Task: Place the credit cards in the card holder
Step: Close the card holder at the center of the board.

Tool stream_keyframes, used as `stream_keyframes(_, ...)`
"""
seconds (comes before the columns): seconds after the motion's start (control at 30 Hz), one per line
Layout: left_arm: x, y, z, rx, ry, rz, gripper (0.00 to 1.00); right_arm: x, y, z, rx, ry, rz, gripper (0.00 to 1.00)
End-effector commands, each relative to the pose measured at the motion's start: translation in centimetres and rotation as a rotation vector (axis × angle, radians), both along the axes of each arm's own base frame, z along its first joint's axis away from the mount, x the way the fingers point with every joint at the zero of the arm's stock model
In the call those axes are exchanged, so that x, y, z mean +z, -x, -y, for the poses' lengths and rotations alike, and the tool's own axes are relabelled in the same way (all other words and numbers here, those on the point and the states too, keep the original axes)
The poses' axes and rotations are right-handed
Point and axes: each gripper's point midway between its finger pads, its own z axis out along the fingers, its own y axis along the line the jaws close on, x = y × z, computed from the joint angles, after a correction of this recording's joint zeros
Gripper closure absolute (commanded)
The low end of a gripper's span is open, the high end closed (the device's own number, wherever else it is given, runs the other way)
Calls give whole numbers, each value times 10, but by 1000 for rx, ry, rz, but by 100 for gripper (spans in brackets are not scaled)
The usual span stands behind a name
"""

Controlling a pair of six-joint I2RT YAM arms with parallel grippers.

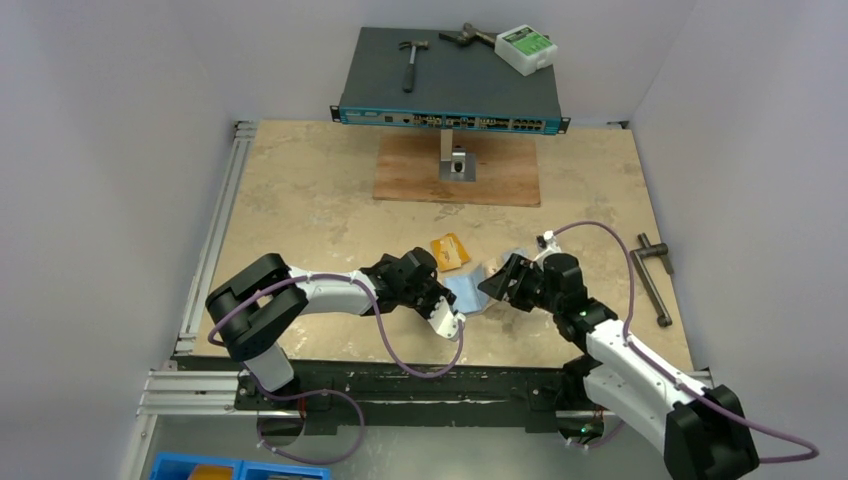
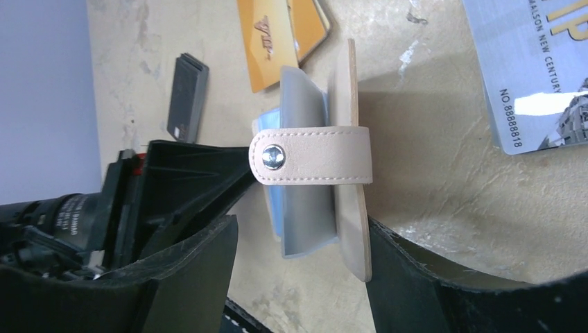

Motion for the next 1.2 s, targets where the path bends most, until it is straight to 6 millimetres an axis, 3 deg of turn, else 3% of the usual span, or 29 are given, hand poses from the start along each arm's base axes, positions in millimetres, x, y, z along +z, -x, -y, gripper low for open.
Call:
stream_keyframes(0.0,7,-2,5,16,31,4,74,5,-11,-2,33,53,46,37)
stream_keyframes(0.17,19,-14,11,68,76,34,74,-8,-18,8,-8,121,30,53)
stream_keyframes(0.37,28,-21,17,106,106,35,74,-19,-18,14,-34,153,5,87)
stream_keyframes(0.53,33,-25,14,143,107,-10,74,-34,-15,28,-74,229,-45,100)
stream_keyframes(0.6,40,-31,10,190,107,-66,74,-36,-14,32,-92,241,-55,100)
stream_keyframes(0.67,47,-36,4,252,105,-155,74,-25,-16,26,-79,205,-30,100)
stream_keyframes(0.87,78,-49,-19,465,168,-437,74,47,-29,4,14,111,177,100)
stream_keyframes(1.03,87,-60,-33,584,267,-564,74,90,-24,-20,177,57,272,100)
stream_keyframes(1.17,94,-80,-43,673,371,-630,73,131,-12,-40,317,16,342,100)
